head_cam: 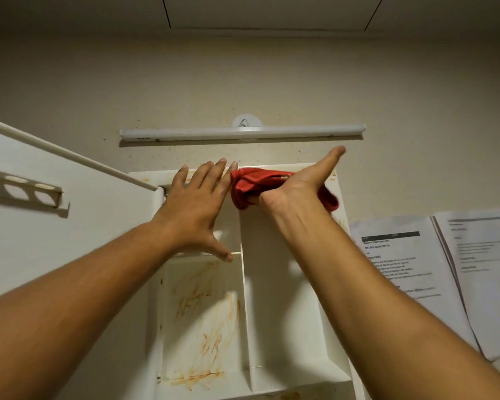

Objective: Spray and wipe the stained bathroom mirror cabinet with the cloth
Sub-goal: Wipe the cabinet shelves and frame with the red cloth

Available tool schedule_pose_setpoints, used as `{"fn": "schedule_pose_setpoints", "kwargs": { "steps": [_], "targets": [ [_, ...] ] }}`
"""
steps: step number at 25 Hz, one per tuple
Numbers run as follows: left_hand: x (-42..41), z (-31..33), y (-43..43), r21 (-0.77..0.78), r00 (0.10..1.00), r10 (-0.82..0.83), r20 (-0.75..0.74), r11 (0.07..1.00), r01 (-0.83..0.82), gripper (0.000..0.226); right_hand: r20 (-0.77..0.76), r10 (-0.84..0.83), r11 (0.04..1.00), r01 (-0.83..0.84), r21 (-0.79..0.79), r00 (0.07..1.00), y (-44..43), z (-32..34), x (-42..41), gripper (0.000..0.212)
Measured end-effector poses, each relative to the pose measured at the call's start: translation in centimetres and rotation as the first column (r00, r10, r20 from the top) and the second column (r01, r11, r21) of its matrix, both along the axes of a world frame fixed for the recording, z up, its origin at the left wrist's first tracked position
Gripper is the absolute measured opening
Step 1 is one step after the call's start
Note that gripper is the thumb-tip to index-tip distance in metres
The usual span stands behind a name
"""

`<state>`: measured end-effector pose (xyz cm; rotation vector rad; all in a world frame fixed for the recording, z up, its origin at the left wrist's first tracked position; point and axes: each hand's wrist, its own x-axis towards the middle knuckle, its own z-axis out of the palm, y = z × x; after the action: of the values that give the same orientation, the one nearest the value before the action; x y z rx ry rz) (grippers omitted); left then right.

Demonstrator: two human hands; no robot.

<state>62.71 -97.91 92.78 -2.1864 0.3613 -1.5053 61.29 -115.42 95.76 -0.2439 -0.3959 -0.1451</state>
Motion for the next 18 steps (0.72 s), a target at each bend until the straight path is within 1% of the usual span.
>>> {"fn": "schedule_pose_setpoints", "kwargs": {
  "steps": [1,3,4,5,7,8,9,10,13,14,16,18],
  "targets": [
    [0.0,0.0,-0.1,-0.002,1.0,-0.007,-0.004,1.0,0.007,0.166,0.004,0.02,0.999,-0.02,-0.03,1.0,0.1,-0.1,0.2,0.112],
    [-0.1,0.0,-0.1,-0.009,1.0,-0.004,0.0,1.0,0.004,0.167,-0.021,0.012,0.997,-0.014,-0.082,1.0,0.5,-0.8,0.4,0.108],
    [-0.2,0.0,0.0,-0.012,1.0,0.001,-0.006,1.0,-0.002,0.167,-0.025,0.009,0.996,-0.011,-0.083,1.0,0.2,-1.1,0.5,0.107],
    [-0.2,0.0,-0.1,-0.016,1.0,0.004,-0.016,1.0,-0.004,0.167,-0.007,0.013,0.998,-0.013,-0.063,1.0,-0.6,-1.5,0.6,0.11],
    [0.0,0.0,-0.1,-0.017,1.0,0.005,-0.006,1.0,-0.005,0.166,0.021,0.032,0.999,-0.033,0.04,0.999,-2.3,-1.2,0.4,0.119],
    [0.0,0.0,0.0,-0.017,1.0,0.016,-0.003,1.0,-0.016,0.165,-0.001,0.055,0.993,-0.055,0.105,0.998,-2.5,-0.6,0.4,0.119],
    [0.0,0.0,-0.1,-0.014,1.0,0.025,-0.015,1.0,-0.026,0.165,-0.024,0.063,0.989,-0.059,0.135,0.998,-2.4,-0.2,0.5,0.117],
    [-0.1,0.1,-0.2,-0.013,0.999,0.027,-0.026,1.0,-0.028,0.165,-0.033,0.057,0.993,-0.053,0.109,0.998,-1.9,0.0,0.4,0.115],
    [-0.4,0.2,-0.3,-0.01,0.999,0.035,-0.016,0.999,-0.036,0.165,-0.045,0.055,0.995,-0.058,-0.076,0.997,-1.0,-0.4,0.1,0.111],
    [-0.5,0.2,-0.4,-0.01,0.999,0.038,-0.026,0.999,-0.038,0.165,-0.044,0.067,0.992,-0.071,-0.108,0.997,-1.4,-1.0,0.2,0.111],
    [-0.4,0.0,-0.3,-0.017,0.999,0.032,-0.023,0.999,-0.032,0.165,0.014,0.079,0.983,-0.076,-0.168,0.997,-2.6,-1.7,0.7,0.117],
    [-0.2,-0.1,-0.2,-0.014,0.999,0.04,-0.016,0.999,-0.04,0.164,0.015,0.039,0.969,-0.035,-0.246,0.999,-2.6,-1.5,1.6,0.121]
  ]
}}
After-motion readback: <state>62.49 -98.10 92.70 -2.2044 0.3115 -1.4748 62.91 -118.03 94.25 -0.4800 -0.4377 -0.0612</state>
